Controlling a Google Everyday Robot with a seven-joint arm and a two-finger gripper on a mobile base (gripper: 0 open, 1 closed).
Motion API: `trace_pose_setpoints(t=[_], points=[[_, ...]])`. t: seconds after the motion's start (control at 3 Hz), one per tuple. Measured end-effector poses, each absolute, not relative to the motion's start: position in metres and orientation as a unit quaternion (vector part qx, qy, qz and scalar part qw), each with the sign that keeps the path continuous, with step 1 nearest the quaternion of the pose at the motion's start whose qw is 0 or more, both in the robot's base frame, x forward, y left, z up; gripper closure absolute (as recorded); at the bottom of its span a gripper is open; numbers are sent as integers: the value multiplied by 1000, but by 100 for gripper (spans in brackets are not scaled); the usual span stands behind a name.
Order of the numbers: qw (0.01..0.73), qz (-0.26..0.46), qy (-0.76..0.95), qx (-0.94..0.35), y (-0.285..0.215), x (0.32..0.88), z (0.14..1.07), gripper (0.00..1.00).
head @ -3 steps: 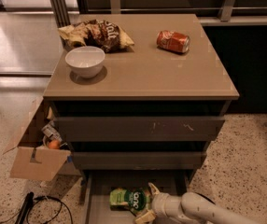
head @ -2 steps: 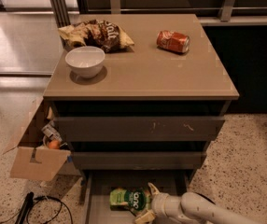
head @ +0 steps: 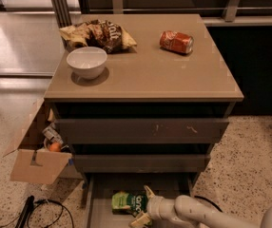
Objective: Pick green rice chip bag from bottom drawer and place on counter
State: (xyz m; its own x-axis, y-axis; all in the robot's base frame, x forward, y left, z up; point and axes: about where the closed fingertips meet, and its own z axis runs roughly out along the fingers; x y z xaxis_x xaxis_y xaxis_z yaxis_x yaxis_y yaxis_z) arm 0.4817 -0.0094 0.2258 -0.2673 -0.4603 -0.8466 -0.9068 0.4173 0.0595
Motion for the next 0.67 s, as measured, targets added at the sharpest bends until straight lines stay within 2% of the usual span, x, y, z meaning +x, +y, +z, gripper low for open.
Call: trace_pose_setpoints(t=[0.67], points=[[388,274,749,-462,-2,496,178,0]])
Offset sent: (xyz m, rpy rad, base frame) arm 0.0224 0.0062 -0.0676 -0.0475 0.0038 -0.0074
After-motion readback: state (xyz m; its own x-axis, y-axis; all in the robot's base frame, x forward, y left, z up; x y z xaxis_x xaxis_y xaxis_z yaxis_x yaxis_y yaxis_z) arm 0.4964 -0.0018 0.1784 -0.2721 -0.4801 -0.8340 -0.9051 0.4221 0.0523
